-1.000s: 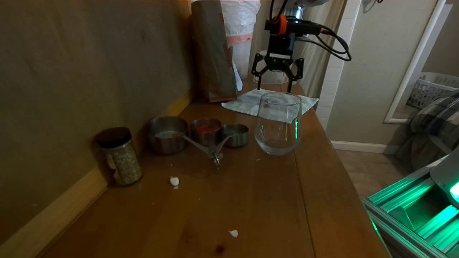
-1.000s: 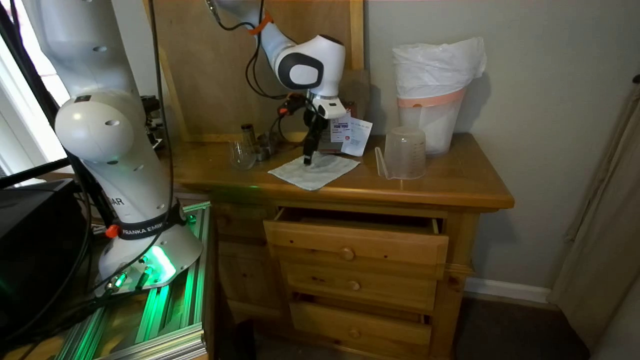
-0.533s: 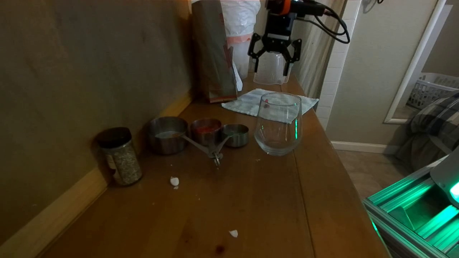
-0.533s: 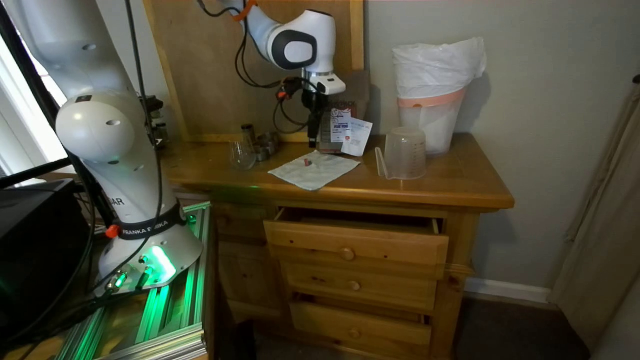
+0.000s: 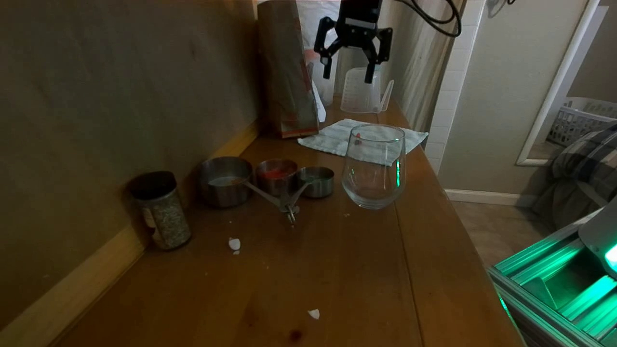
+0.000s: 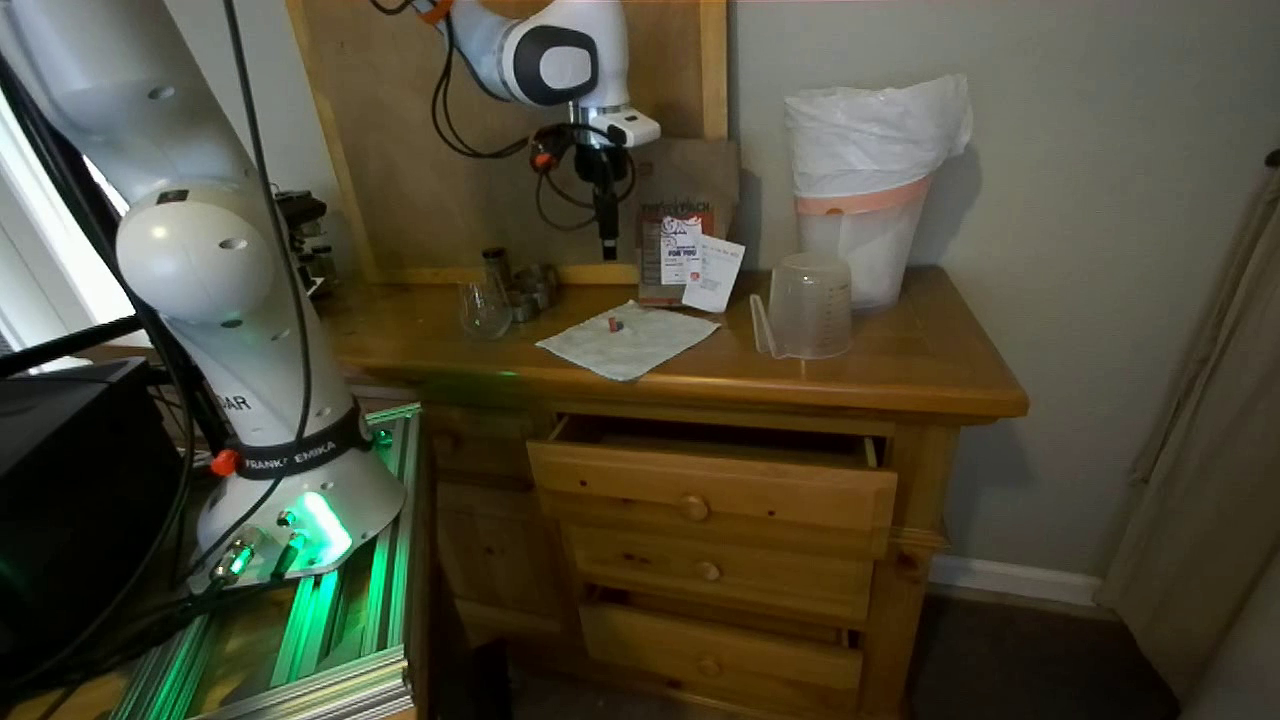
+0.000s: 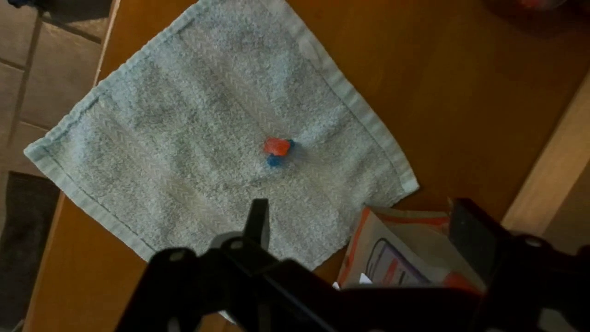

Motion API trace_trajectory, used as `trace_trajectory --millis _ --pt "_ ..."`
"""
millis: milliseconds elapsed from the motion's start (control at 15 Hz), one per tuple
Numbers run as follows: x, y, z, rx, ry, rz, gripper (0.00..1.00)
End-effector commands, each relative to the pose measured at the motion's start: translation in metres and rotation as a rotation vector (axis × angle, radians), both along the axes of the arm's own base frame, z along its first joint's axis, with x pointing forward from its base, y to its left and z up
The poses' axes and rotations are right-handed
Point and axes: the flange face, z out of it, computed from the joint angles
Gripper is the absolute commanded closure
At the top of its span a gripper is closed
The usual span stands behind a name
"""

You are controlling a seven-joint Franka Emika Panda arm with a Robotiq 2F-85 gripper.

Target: Pick up the piece of candy from the table, put it on the white cloth and then fold the white cloth

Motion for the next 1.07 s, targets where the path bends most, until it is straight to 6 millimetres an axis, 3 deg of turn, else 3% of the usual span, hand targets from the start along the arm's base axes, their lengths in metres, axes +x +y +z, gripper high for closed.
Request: trace_trajectory --millis 0,467,1000 --pt "-0.008 0.028 0.003 -0.057 -0.028 0.038 0.00" --pt "-0.008 0.067 -0.032 -0.130 -0.045 0.059 0.00" --pt "0.010 0.100 -0.079 -0.186 -0.056 0.060 0.00"
